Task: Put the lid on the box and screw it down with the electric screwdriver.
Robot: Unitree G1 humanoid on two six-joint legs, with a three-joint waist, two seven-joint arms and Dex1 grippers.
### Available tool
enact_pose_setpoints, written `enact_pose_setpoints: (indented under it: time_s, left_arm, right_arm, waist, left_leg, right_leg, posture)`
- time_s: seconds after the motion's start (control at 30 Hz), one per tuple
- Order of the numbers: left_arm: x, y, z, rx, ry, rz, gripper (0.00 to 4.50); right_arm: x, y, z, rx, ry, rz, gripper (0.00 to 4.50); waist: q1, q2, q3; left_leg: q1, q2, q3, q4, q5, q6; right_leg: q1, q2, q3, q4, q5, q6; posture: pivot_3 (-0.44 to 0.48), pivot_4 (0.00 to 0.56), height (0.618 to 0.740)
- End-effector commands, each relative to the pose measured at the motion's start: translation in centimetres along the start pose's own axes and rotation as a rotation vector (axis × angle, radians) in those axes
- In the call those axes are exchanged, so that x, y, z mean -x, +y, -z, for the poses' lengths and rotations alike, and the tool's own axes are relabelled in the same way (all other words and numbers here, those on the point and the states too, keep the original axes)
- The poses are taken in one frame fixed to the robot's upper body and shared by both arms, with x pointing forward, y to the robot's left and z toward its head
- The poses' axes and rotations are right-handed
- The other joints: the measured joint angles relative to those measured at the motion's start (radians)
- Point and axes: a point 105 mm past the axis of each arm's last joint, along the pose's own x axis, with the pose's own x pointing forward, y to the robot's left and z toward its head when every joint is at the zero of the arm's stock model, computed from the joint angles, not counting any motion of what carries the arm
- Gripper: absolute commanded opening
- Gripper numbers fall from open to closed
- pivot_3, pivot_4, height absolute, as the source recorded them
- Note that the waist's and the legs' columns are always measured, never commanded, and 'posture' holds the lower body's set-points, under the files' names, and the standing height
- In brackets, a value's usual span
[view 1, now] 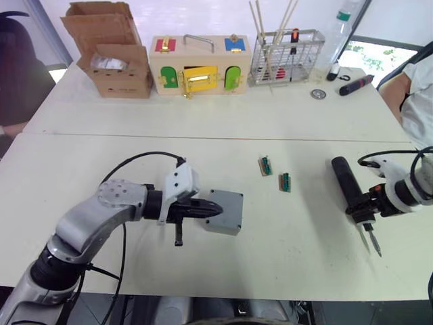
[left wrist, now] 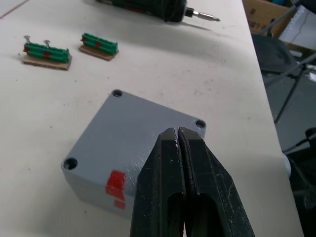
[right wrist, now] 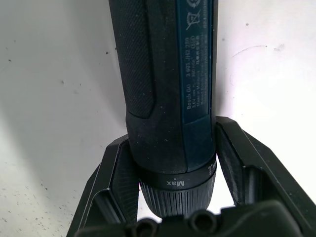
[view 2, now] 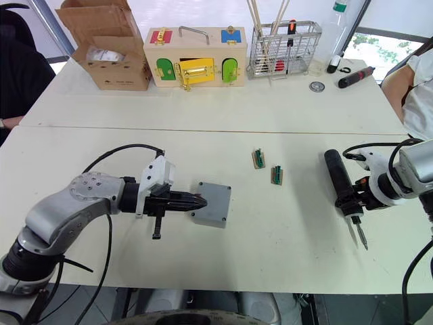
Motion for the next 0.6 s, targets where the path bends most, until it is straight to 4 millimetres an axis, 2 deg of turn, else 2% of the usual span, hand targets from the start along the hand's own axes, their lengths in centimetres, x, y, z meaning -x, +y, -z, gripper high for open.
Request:
enact_pose_setpoints:
  time_s: [0.03,0.1,0.2,0.27,0.33,0.4,0.43,0.6]
  left_arm:
    - [1.2,0.6,-0.7,-0.023,-0.007,0.000,0.00]
    - [1.9,1.3,-1.0,-0.026,-0.001,-0.003,0.00]
    - [2.5,2.1,-1.4,-0.032,0.004,0.013,0.00]
    - [2.7,2.8,-1.7,-0.045,0.013,0.031,0.00]
    - [2.6,3.4,-2.1,-0.069,0.025,0.050,0.00]
    - [2.5,3.7,-2.4,-0.080,0.031,0.075,0.00]
    - [2.7,3.9,-2.4,-0.081,0.034,0.082,0.00]
    - [2.6,4.2,-2.7,-0.108,0.057,0.112,0.00]
  right_arm:
    - [0.1,-0.7,-0.4,-0.153,-0.095,-0.064,1.92]
    - [1.4,-0.3,-1.7,-0.190,-0.237,-0.125,1.92]
    - [3.9,0.8,-3.7,-0.146,-0.473,-0.146,1.92]
    - [7.1,2.7,-5.8,-0.103,-0.721,-0.220,1.92]
    - [10.8,5.7,-7.3,0.047,-1.017,-0.296,1.92]
    - [13.8,8.5,-7.6,0.175,-1.266,-0.356,1.92]
    - [14.6,9.7,-7.6,0.203,-1.339,-0.379,1.92]
    - [15.3,17.3,-5.9,0.399,-1.427,-0.733,1.92]
  waist:
    - [-0.001,-0.002,-0.001]
    - [-0.001,-0.002,-0.001]
    - [-0.007,0.003,-0.001]
    - [-0.018,0.010,0.000]
    - [-0.025,0.016,0.000]
    - [-0.028,0.019,0.000]
    - [-0.029,0.019,0.000]
    - [-0.032,0.019,0.000]
  left_leg:
    - [0.000,0.000,0.000,0.000,0.000,0.000]
    - [0.000,0.000,0.001,0.000,0.000,0.000]
    - [0.000,0.000,0.003,0.001,0.000,0.000]
    - [0.000,0.000,0.004,0.000,0.000,0.000]
    - [-0.002,0.000,0.005,-0.001,0.000,0.000]
    - [-0.005,0.000,0.006,-0.002,0.000,0.000]
    - [-0.007,0.000,0.005,-0.002,0.000,-0.001]
    - [-0.009,0.001,0.005,-0.001,0.001,-0.002]
  right_leg:
    - [0.000,0.000,0.000,0.000,0.000,0.000]
    - [0.000,0.000,0.000,0.000,0.000,0.000]
    - [-0.001,0.000,0.001,0.002,0.000,0.000]
    - [-0.003,0.001,0.002,0.003,0.000,0.000]
    - [-0.007,0.001,0.003,0.005,0.000,0.000]
    - [-0.011,0.002,0.003,0.007,0.000,0.000]
    - [-0.013,0.002,0.003,0.011,0.000,0.000]
    - [-0.016,0.002,0.002,0.013,0.000,0.000]
  posture:
    - [0.000,0.150,0.740]
    - [0.000,0.150,0.740]
    - [0.000,0.150,0.740]
    - [0.000,0.150,0.740]
    - [0.000,0.150,0.740]
    - [0.000,0.150,0.740]
    - [0.000,0.150,0.740]
    - [0.000,0.150,0.740]
